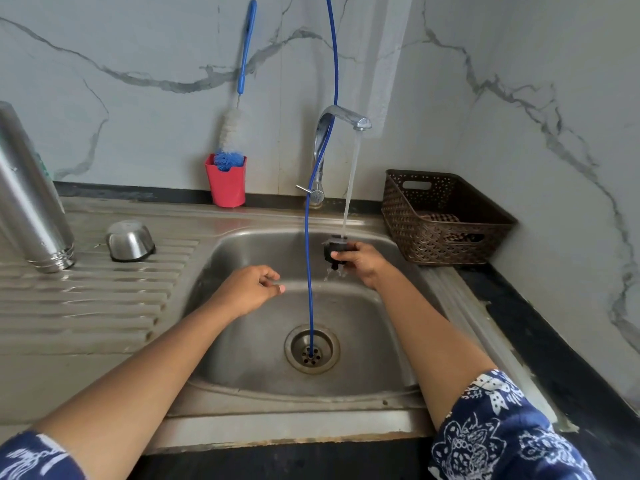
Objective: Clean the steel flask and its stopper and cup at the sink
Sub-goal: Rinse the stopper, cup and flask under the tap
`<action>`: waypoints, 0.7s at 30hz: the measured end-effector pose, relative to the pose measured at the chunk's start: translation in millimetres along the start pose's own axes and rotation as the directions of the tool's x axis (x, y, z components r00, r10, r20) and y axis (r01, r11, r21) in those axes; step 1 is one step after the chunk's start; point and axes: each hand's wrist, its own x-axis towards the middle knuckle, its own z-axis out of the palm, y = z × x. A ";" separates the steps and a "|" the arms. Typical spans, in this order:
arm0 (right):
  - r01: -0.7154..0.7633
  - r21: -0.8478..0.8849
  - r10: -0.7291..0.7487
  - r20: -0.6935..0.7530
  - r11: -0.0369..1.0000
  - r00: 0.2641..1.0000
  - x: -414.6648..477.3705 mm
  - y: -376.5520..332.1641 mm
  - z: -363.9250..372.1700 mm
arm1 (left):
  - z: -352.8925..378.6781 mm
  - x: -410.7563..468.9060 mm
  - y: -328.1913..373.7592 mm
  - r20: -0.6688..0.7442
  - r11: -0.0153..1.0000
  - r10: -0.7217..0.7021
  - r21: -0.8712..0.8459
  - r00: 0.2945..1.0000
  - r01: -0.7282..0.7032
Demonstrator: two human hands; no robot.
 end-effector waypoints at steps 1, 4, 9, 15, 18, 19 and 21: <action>0.018 -0.140 -0.020 -0.017 0.990 1.000 -0.4 1.4 -0.6 | 0.2 0.0 0.1 0.002 1.000 0.000 0.000 1.000 0.000; 0.061 -0.407 -0.089 -0.050 0.912 0.995 -3.4 3.4 -6.3 | 0.7 0.3 0.1 0.010 1.000 0.003 0.003 1.000 -0.003; 0.099 -0.187 -0.132 -0.173 0.977 0.976 -3.0 -2.1 -8.6 | -0.2 0.0 0.1 0.009 1.000 0.003 0.004 1.000 -0.003; -0.136 0.290 0.153 -0.037 0.947 0.988 1.4 -3.9 9.4 | 0.1 0.1 0.0 0.008 1.000 -0.001 0.005 1.000 0.001; -0.205 0.337 0.233 -0.044 0.919 0.972 3.4 -3.1 9.3 | 0.2 0.6 -0.2 0.014 1.000 0.001 0.010 1.000 -0.001; -0.225 0.366 0.261 -0.050 0.903 0.964 4.4 -2.4 7.9 | 0.6 1.0 -0.1 0.015 1.000 0.004 0.012 1.000 -0.004; -0.259 0.401 0.309 -0.062 0.878 0.949 6.8 -0.6 4.9 | 1.3 1.7 0.0 0.016 1.000 0.009 0.010 1.000 -0.010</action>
